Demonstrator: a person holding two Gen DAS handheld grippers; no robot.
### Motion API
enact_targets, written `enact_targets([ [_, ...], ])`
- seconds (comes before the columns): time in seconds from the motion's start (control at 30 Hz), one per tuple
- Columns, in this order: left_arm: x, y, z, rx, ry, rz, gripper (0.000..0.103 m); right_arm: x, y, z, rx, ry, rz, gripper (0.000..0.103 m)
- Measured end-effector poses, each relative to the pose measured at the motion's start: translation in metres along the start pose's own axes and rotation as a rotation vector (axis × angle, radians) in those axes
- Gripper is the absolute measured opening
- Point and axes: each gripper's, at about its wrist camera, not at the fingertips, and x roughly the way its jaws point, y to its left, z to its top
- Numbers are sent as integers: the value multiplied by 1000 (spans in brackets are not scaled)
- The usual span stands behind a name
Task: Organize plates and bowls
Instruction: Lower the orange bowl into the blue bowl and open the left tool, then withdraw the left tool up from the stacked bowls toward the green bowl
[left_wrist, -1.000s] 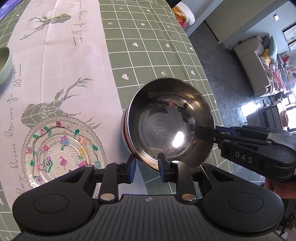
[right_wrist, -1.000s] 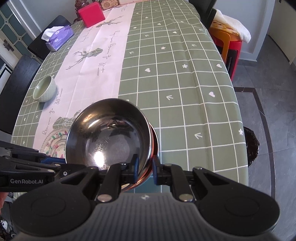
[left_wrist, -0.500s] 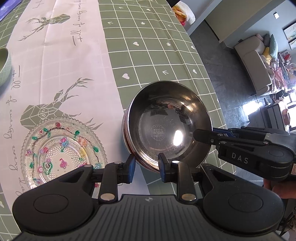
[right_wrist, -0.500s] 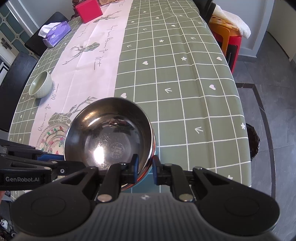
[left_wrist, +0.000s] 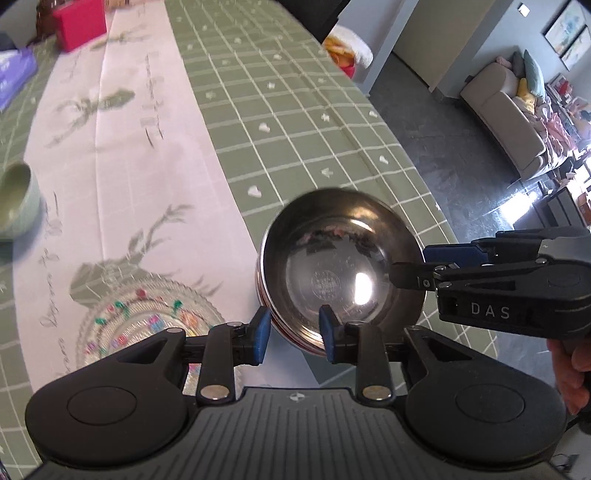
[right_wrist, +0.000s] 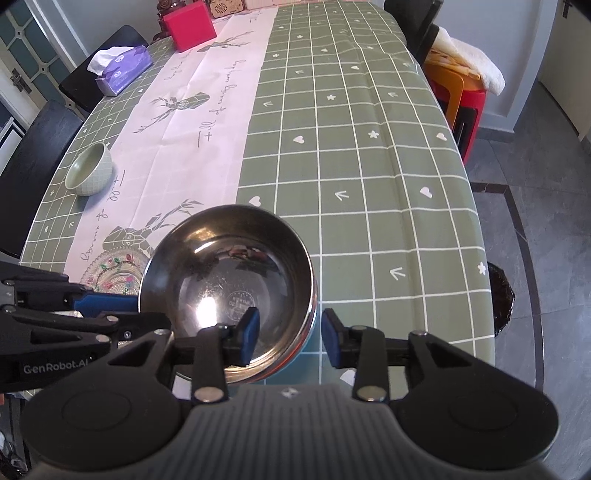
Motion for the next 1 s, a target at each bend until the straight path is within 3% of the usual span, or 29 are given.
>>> enact_targets([
  [0.07, -6, 0, 0, 12, -30, 7, 44, -3, 1, 1, -2, -12, -2, 45],
  [0.27, -20, 9, -1, 34, -79, 36, 46, -12, 10, 9, -10, -42, -4, 49],
  [0.4, -30, 24, -3, 10, -115, 26, 59, -16, 21, 14, -23, -61, 1, 52],
  [0.47, -35, 34, -5, -4, -131, 18, 60, -16, 30, 17, -36, -70, 8, 54],
  [0.53, -40, 45, -6, -22, -144, 12, 62, -16, 39, 20, -49, -78, 16, 54],
  [0.67, -50, 74, -12, -58, -182, 24, 66, -15, 60, 28, -81, -109, 55, 67],
  [1.0, -60, 160, -36, -158, -244, 106, 67, 17, 122, 54, -118, -83, 112, 68],
])
